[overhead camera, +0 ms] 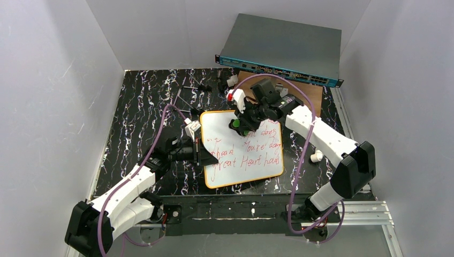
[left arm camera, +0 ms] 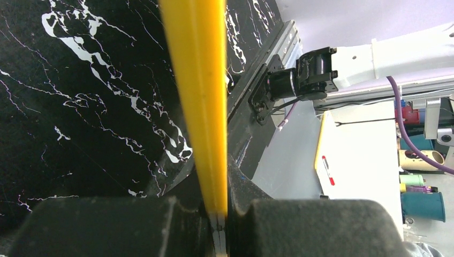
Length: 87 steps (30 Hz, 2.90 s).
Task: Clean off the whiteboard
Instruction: Erase the whiteboard at the center of the board.
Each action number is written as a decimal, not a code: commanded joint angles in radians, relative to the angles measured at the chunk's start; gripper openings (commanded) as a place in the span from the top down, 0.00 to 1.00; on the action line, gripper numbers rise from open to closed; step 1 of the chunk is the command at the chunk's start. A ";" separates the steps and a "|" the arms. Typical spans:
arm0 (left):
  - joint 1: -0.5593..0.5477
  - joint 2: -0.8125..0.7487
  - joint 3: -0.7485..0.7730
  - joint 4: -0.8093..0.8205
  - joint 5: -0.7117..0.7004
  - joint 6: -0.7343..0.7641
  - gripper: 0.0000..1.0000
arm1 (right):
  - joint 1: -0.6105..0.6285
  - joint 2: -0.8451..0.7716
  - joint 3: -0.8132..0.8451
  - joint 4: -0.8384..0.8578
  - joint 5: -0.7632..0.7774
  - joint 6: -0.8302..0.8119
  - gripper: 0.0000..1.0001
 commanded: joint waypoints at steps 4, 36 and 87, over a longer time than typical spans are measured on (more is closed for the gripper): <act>-0.018 -0.051 0.046 0.179 0.109 0.057 1.00 | -0.051 -0.011 0.003 0.099 0.287 0.079 0.99; -0.019 -0.036 0.028 0.284 0.119 -0.020 1.00 | -0.109 -0.031 -0.072 0.159 0.317 0.096 0.99; -0.018 -0.042 0.018 0.285 0.116 -0.034 1.00 | -0.114 0.071 0.009 0.179 0.415 0.176 0.99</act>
